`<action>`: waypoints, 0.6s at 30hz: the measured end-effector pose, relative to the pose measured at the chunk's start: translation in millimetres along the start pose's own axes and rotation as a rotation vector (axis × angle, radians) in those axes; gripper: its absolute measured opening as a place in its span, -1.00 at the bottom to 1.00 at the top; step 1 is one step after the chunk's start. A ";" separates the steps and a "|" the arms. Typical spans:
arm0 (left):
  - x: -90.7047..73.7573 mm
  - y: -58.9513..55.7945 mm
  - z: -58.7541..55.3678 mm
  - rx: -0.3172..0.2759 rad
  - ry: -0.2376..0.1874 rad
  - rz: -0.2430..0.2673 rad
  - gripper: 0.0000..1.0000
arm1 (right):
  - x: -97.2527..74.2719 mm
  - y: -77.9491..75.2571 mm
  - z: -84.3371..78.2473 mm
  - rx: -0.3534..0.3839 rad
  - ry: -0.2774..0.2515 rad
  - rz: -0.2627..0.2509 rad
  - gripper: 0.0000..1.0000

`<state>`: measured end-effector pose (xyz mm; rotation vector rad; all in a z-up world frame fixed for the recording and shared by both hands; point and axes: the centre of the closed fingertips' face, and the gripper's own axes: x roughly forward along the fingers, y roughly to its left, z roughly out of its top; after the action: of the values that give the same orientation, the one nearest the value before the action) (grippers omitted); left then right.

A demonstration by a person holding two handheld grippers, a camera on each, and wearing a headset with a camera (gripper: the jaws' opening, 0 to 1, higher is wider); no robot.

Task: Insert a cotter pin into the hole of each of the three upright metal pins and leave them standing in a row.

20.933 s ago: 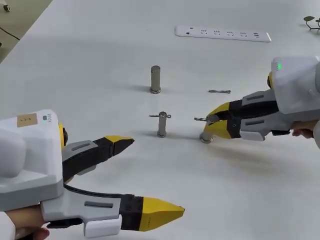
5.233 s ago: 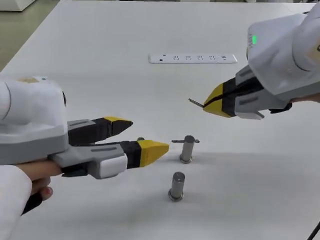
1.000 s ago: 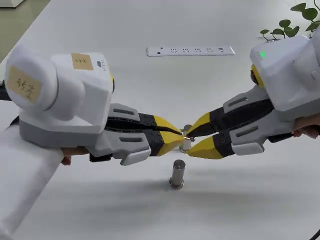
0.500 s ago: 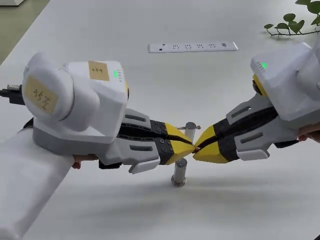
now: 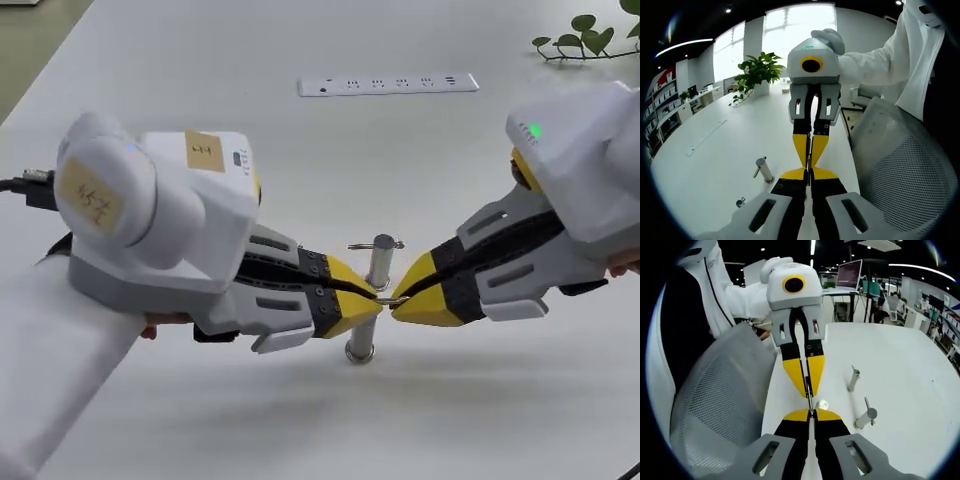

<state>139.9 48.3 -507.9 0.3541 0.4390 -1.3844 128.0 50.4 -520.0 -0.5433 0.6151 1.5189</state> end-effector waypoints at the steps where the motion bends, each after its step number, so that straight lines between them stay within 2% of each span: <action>1: 0.6 -0.4 -0.5 0.003 0.003 -0.001 -1.00 | 0.1 0.5 -1.2 -0.006 0.007 0.001 -1.00; 3: 3.0 -1.3 -3.7 0.014 0.022 -0.003 -1.00 | -0.9 1.0 -2.1 -0.004 0.012 -0.005 -1.00; 4: 3.7 -2.6 -6.0 -0.008 0.033 -0.010 -1.00 | -1.9 2.1 -2.3 -0.002 0.013 -0.007 -1.00; 7: 3.6 -2.2 -3.9 -0.019 0.019 -0.010 -1.00 | -3.5 1.6 -2.7 -0.008 0.022 -0.028 -1.00; 8: 3.8 -2.6 -3.4 -0.012 0.016 -0.011 -1.00 | -4.0 1.5 -3.0 -0.014 0.028 -0.032 -1.00; 10: 4.4 -3.1 -2.1 0.043 0.013 -0.020 -1.00 | -3.7 2.1 -4.9 -0.035 0.047 -0.034 -1.00; 13: 6.2 0.6 -8.7 0.032 0.034 0.000 -0.95 | -1.8 0.0 -11.0 -0.039 0.072 -0.041 -1.00; 15: 5.7 6.5 -12.4 0.044 0.043 0.037 -0.80 | -1.5 -1.5 -15.9 -0.033 0.084 -0.047 -1.00; 16: 5.2 9.1 -13.3 0.048 0.045 0.052 -0.63 | -1.8 -1.8 -17.8 -0.031 0.088 -0.049 -1.00; 18: 4.6 13.1 -16.9 0.032 0.053 0.068 -0.42 | -2.4 -2.4 -23.3 -0.031 0.103 -0.054 -1.00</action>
<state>151.9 54.7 -525.1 0.4287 0.4449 -1.3195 129.7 33.0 -535.8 -0.6598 0.6520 1.4581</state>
